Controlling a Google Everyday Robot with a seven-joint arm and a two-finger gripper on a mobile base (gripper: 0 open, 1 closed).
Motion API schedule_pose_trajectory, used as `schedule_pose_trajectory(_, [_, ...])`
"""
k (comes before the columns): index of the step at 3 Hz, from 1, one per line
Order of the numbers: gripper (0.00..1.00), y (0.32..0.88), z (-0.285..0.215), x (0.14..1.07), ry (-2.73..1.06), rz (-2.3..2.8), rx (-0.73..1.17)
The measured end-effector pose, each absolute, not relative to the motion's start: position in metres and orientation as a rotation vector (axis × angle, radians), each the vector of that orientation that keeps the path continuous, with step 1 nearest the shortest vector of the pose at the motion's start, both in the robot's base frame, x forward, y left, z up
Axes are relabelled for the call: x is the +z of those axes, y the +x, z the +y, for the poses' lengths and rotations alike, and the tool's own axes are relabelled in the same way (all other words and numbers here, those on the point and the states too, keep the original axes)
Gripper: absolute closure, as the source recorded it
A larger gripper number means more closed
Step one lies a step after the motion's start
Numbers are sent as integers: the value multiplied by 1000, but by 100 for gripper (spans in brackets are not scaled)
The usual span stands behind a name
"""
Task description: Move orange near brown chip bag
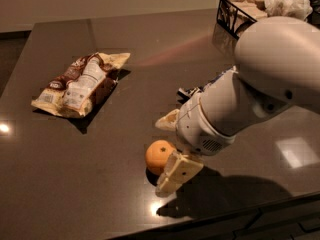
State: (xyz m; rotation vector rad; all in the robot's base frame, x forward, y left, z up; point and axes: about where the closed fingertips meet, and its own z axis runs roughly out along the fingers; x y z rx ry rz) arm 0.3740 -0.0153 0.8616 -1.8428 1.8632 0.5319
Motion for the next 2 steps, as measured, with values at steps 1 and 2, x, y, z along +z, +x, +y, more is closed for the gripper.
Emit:
schedule_pose_trajectory(1, [42,376,-14,854,-1846,1885,540])
schedule_pose_trajectory(2, [65,382,-11,861,-1842,1898,544])
